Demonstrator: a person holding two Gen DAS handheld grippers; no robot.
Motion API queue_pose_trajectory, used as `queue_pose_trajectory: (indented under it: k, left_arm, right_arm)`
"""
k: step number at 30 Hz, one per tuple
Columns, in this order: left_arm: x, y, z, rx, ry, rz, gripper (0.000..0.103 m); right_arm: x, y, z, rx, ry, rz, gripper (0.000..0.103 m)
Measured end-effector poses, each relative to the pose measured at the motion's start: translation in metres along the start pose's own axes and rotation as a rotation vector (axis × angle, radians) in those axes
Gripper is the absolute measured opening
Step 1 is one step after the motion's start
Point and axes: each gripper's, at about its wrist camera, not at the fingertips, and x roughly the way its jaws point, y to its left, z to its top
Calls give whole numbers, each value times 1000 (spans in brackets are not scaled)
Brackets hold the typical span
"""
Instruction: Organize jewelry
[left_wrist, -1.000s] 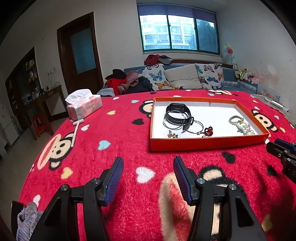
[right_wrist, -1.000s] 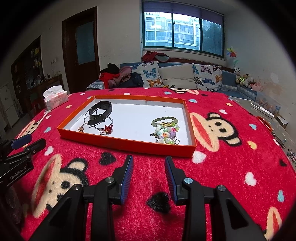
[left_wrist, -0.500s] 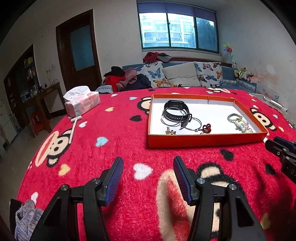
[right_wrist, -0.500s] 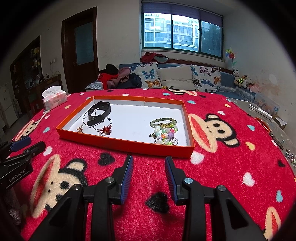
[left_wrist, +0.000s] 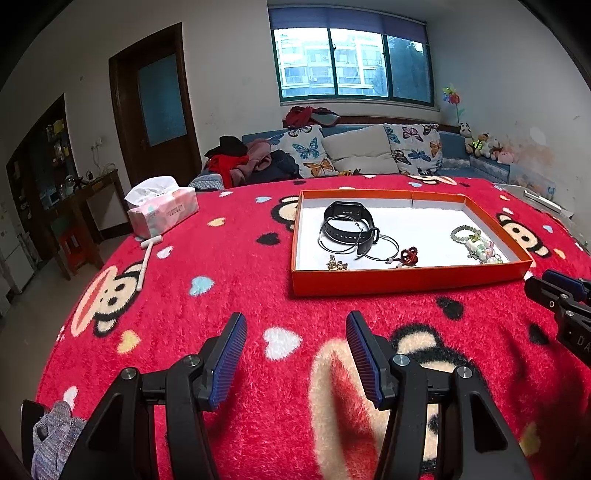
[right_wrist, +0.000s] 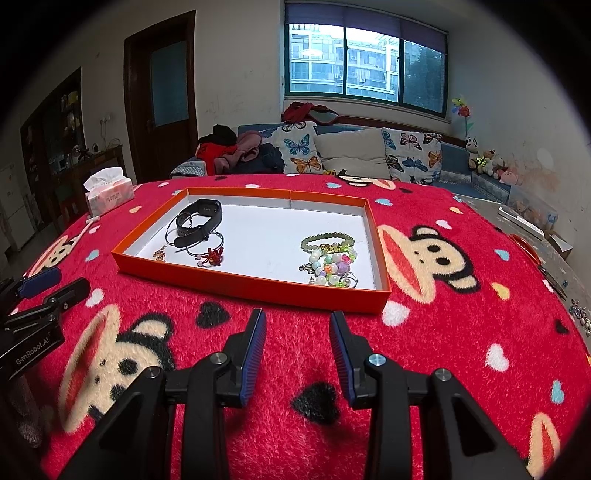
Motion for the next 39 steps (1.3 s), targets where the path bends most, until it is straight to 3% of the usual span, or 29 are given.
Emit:
queue_pose_trajectory:
  k: [39]
  left_arm:
    - [4,5,-1,-15,12,5,60]
  right_arm:
    - [0,2,1,-4,5,-1,39]
